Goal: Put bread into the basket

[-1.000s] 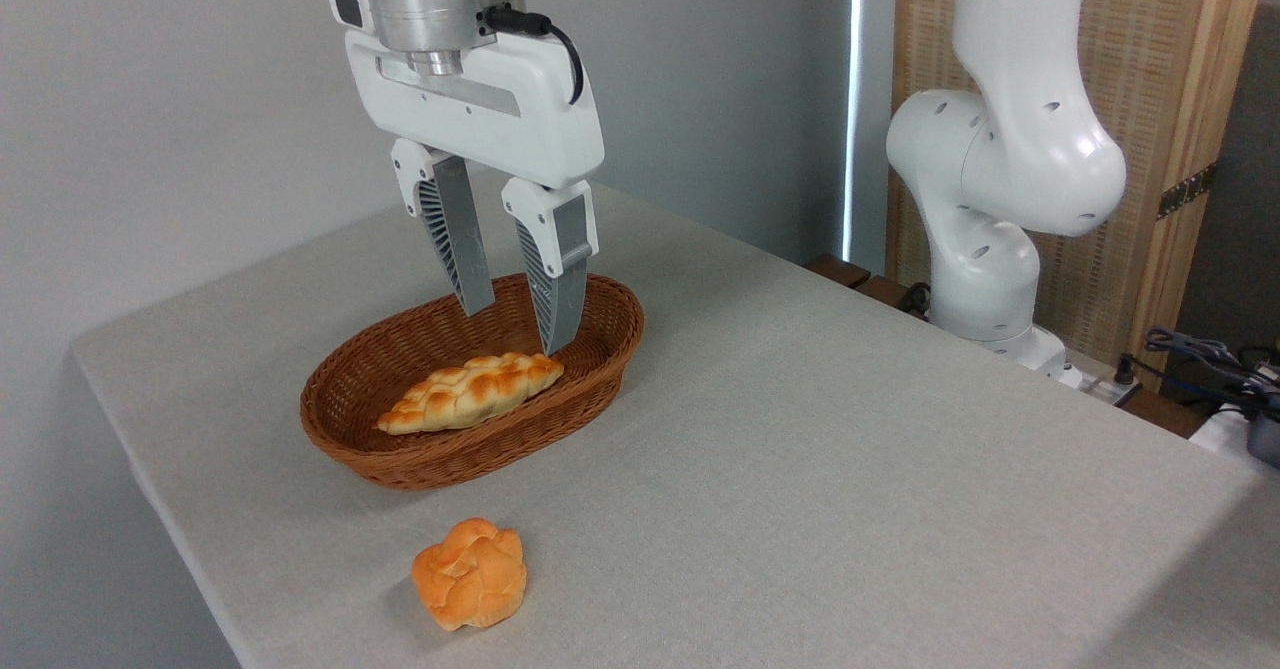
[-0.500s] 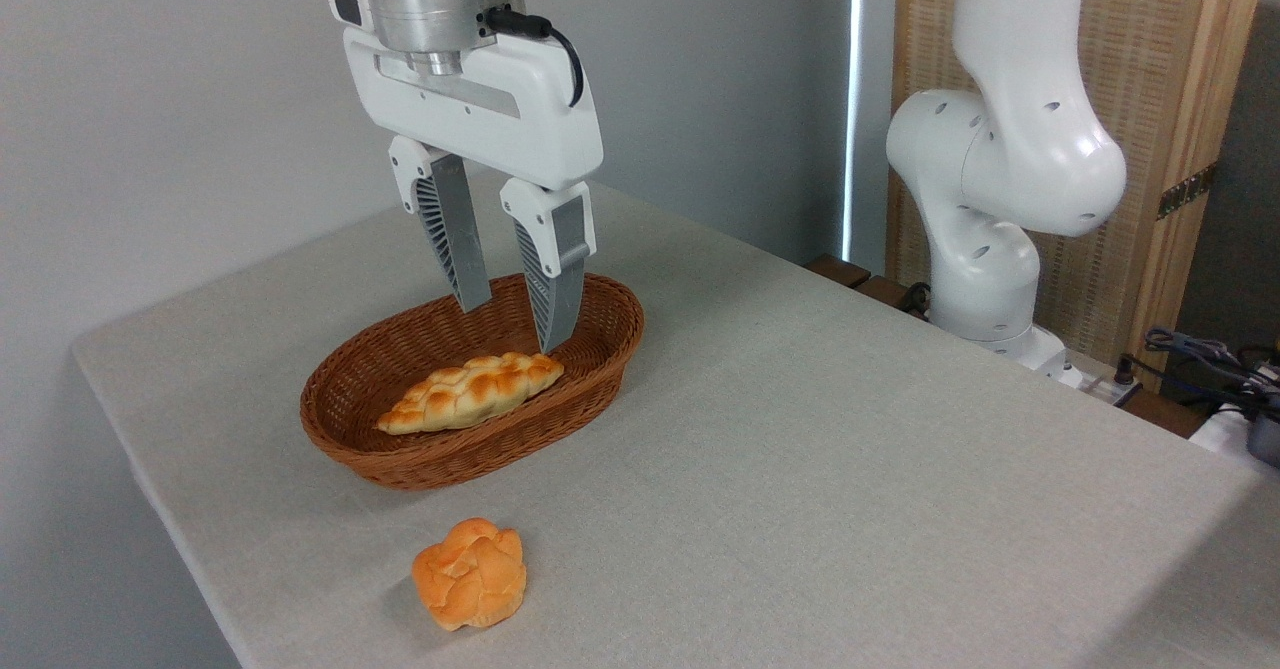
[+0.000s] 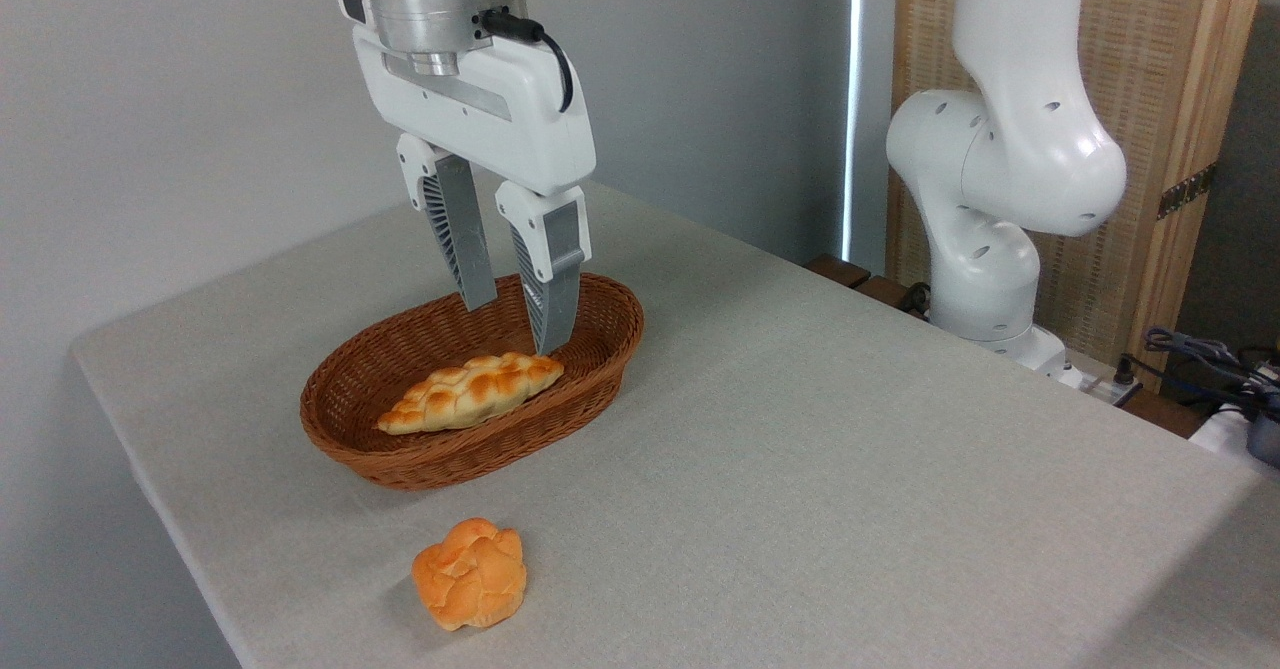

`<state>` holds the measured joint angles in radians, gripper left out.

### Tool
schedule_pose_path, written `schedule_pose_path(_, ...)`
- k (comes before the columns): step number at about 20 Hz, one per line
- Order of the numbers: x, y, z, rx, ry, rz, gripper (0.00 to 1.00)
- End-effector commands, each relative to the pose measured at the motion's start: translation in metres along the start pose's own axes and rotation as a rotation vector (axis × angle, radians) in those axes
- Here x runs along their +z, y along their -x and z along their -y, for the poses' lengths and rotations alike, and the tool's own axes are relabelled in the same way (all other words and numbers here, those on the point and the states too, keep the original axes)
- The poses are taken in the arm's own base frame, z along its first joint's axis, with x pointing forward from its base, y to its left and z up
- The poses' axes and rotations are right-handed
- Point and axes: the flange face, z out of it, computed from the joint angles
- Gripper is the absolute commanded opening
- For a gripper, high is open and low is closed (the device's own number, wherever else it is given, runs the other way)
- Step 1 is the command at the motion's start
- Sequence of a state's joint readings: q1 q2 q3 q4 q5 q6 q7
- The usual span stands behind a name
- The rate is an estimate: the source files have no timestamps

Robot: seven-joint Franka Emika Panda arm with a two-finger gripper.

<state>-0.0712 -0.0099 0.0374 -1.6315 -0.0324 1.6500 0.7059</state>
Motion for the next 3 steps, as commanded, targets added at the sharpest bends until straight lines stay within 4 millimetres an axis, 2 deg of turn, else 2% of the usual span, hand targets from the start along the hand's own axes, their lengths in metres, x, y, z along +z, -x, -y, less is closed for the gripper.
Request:
schedule_pose_path(1, -0.004, 0.0029, 0.0009, 0.01, 0.019, -0.001, 1.0)
schedule_pose_path(3, -0.004, 0.0035, 0.0015, 0.008, 0.019, -0.001, 1.0)
